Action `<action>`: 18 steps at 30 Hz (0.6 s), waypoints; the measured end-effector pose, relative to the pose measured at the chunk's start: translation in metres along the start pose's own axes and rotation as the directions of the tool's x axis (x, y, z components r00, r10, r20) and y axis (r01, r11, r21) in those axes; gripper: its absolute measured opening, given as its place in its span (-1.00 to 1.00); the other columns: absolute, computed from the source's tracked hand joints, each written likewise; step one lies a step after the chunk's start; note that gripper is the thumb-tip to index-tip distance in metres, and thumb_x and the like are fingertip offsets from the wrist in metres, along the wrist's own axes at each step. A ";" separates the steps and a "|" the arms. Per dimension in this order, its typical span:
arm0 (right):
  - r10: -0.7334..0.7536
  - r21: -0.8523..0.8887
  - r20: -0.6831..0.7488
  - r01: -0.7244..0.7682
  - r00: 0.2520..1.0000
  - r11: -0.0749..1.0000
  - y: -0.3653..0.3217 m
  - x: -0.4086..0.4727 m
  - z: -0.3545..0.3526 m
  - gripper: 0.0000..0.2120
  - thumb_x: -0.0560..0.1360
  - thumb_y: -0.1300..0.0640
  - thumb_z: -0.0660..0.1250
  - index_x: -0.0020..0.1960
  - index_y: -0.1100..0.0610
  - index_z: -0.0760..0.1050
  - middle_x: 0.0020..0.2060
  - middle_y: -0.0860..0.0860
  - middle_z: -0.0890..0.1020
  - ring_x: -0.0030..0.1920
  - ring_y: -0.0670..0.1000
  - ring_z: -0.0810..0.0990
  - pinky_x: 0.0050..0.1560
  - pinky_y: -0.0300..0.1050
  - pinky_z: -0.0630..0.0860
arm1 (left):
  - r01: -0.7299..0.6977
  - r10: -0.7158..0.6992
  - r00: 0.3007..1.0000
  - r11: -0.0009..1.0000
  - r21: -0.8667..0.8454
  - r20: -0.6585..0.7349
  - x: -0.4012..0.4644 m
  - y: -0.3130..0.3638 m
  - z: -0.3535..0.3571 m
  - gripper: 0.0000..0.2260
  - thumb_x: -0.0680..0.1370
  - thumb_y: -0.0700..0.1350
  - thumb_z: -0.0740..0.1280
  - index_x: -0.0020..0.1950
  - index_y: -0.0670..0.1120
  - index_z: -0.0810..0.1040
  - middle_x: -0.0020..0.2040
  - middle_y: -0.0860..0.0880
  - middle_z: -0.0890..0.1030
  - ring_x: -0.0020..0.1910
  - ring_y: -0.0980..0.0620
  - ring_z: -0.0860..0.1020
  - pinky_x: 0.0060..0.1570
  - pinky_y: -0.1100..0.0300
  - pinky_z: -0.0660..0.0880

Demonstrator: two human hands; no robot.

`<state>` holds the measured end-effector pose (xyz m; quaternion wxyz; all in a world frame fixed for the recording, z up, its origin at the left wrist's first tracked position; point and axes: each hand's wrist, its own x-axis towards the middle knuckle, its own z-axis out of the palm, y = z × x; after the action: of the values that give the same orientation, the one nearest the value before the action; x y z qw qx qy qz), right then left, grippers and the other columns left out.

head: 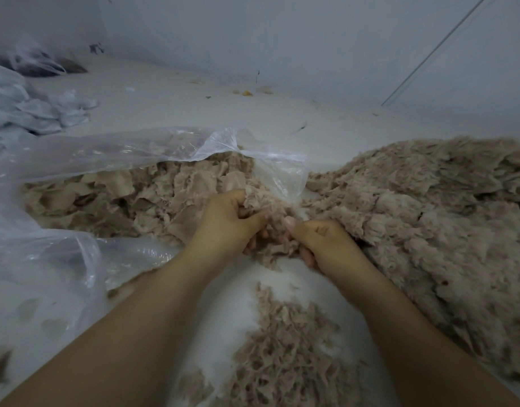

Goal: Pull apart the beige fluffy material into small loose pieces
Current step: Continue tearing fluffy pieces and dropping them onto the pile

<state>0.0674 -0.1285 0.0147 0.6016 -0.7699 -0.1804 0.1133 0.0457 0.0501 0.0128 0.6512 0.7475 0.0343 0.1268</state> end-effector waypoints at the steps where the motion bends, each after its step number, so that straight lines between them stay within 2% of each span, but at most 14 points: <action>1: -0.003 0.009 -0.021 0.003 1.000 1.000 0.000 0.000 0.001 -0.45 0.41 -0.28 0.31 -0.45 0.17 0.40 -0.59 0.03 0.33 -0.58 -0.07 0.25 -0.52 -0.32 0.27 | -0.022 0.021 0.999 0.999 0.025 0.032 -0.001 -0.001 0.002 -0.94 0.52 -0.28 0.41 -0.13 -0.23 0.55 -0.44 -0.07 0.60 -0.57 0.03 0.46 -0.58 0.23 0.38; 3: 0.017 0.020 -0.044 -0.016 0.999 1.000 0.002 0.001 0.000 -0.52 0.53 -0.12 0.34 -0.41 0.20 0.44 -0.60 -0.03 0.33 -0.58 -0.10 0.25 -0.53 -0.33 0.26 | -0.071 0.065 0.994 0.995 0.076 0.082 -0.003 -0.002 0.006 -0.93 0.51 -0.27 0.42 -0.17 -0.15 0.60 -0.43 -0.07 0.61 -0.54 0.02 0.50 -0.55 0.20 0.44; 5: 0.054 -0.002 -0.056 -0.054 0.997 0.999 0.005 0.002 -0.001 -0.68 0.57 0.06 0.35 -0.25 0.27 0.59 -0.61 -0.09 0.36 -0.60 -0.16 0.27 -0.55 -0.35 0.26 | -0.102 0.094 0.993 0.988 0.119 0.072 -0.004 -0.003 0.008 -0.85 0.50 -0.27 0.43 -0.24 -0.07 0.60 -0.42 -0.06 0.62 -0.53 0.01 0.53 -0.54 0.18 0.48; 7: 0.073 -0.026 -0.062 -0.075 0.995 0.997 0.008 0.004 -0.002 -0.74 0.57 0.11 0.35 -0.20 0.25 0.61 -0.59 -0.09 0.37 -0.59 -0.17 0.28 -0.55 -0.33 0.26 | -0.088 0.086 0.996 0.990 0.109 0.027 -0.002 -0.005 0.008 -0.87 0.51 -0.28 0.42 -0.22 -0.13 0.58 -0.42 -0.08 0.63 -0.54 -0.01 0.54 -0.53 0.14 0.51; 10: 0.080 0.002 -0.074 -0.080 0.994 0.997 0.013 0.008 -0.002 -0.75 0.58 0.09 0.32 -0.23 0.18 0.56 -0.58 -0.09 0.39 -0.59 -0.16 0.27 -0.56 -0.32 0.25 | -0.062 0.068 0.995 0.994 0.087 -0.068 0.002 -0.006 0.006 -0.89 0.51 -0.30 0.40 -0.21 -0.19 0.55 -0.43 -0.08 0.62 -0.54 0.01 0.55 -0.52 0.17 0.49; 14: 0.085 -0.013 -0.069 -0.086 0.994 0.996 0.020 0.011 -0.002 -0.80 0.54 0.04 0.38 -0.17 0.16 0.59 -0.55 -0.13 0.48 -0.54 -0.19 0.39 -0.49 -0.36 0.35 | -0.066 0.090 0.980 0.989 0.134 -0.180 0.009 0.000 0.002 -0.92 0.54 -0.31 0.36 -0.15 -0.21 0.58 -0.33 -0.10 0.65 -0.42 0.02 0.63 -0.45 0.14 0.56; 16: 0.097 -0.005 -0.070 -0.098 0.993 0.995 0.021 0.013 -0.001 -0.80 0.51 -0.06 0.41 -0.08 0.08 0.60 -0.52 -0.17 0.52 -0.51 -0.20 0.43 -0.45 -0.35 0.38 | -0.045 0.057 0.989 0.995 0.087 -0.136 0.009 0.005 0.002 -0.91 0.55 -0.35 0.33 -0.15 -0.26 0.57 -0.36 -0.13 0.63 -0.46 -0.02 0.60 -0.50 0.17 0.53; 18: 0.114 0.046 -0.063 -0.111 0.992 0.993 0.021 0.014 -0.001 -0.72 0.46 -0.14 0.43 0.08 -0.01 0.56 -0.48 -0.24 0.55 -0.48 -0.21 0.47 -0.42 -0.32 0.39 | -0.027 0.028 0.998 0.999 0.030 -0.052 0.006 0.009 0.006 -0.89 0.54 -0.37 0.33 -0.19 -0.28 0.54 -0.41 -0.15 0.62 -0.51 -0.05 0.55 -0.52 0.18 0.47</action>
<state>0.0831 -0.1281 -0.0043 0.6162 -0.7690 -0.1147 0.1257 0.0523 0.0445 0.0218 0.6373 0.7537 0.0429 0.1547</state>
